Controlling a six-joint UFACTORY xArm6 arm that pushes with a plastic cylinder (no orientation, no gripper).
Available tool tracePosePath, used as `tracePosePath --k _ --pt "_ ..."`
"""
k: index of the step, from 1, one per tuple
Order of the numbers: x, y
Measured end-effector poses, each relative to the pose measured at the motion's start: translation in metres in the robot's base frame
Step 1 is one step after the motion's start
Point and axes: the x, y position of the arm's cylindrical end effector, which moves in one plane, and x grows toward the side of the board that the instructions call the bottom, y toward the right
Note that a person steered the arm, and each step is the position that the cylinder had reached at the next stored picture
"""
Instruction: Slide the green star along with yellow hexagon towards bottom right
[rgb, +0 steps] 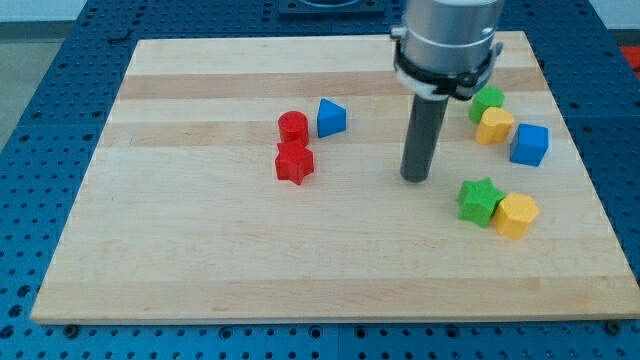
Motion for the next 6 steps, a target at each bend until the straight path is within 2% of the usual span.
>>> tracePosePath --k 1,2,4,6 --pt "0.039 -0.007" --pt "0.048 0.004" --pt "0.034 0.056" --pt "0.03 0.074"
